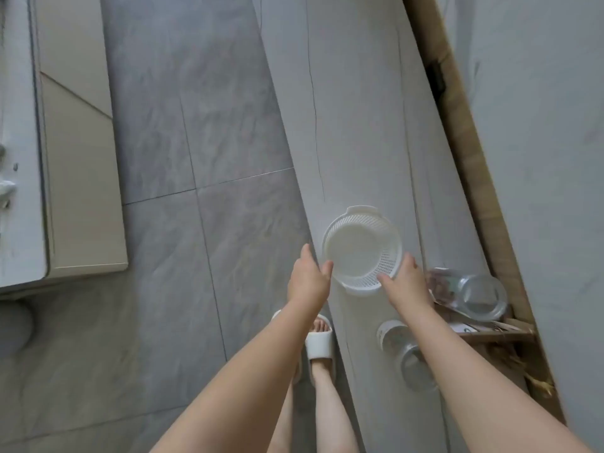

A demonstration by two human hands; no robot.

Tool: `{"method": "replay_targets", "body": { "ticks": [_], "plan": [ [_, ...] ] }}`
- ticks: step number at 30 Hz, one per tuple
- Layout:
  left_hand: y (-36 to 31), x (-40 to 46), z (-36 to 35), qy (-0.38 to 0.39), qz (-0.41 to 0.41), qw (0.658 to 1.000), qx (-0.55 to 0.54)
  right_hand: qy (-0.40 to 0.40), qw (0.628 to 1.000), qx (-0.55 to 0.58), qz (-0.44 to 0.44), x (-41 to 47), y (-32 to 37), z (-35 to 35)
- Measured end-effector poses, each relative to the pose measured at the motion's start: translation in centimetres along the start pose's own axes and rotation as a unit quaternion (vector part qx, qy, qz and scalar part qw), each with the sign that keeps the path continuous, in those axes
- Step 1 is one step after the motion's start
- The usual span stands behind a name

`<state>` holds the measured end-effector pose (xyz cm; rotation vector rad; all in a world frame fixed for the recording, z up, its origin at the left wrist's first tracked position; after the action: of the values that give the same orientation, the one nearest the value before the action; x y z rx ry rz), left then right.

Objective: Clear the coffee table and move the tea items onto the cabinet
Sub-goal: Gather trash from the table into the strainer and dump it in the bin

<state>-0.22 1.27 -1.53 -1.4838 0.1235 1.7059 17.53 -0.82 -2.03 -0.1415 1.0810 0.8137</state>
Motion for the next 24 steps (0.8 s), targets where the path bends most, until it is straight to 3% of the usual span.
{"method": "replay_targets", "body": {
  "ticks": [7,16,24],
  "plan": [
    [0.1,3.2,-0.8,0.065,-0.005,0.997,0.043,-0.023,0.999,0.018,-0.025,2.6,-0.8,-0.6],
    [0.0,1.3,0.1,0.037,-0.004,0.998,-0.051,-0.040,0.998,0.045,0.002,0.7,0.3,0.5],
    [-0.3,-5.5,4.5,-0.021,-0.021,0.992,-0.122,-0.054,0.990,0.093,0.089,-6.1,4.3,1.9]
  ]
}}
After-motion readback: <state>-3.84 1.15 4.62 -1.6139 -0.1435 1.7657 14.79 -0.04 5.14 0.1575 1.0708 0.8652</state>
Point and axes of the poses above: each hand's wrist, its own x-axis towards the middle knuckle, its own z-axis out of the back of the hand, y = z × x, the point moved 2 cm from there along x, towards the middle knuckle, and after that the axes turned 13 degrees about y, right-handed, at the moved point
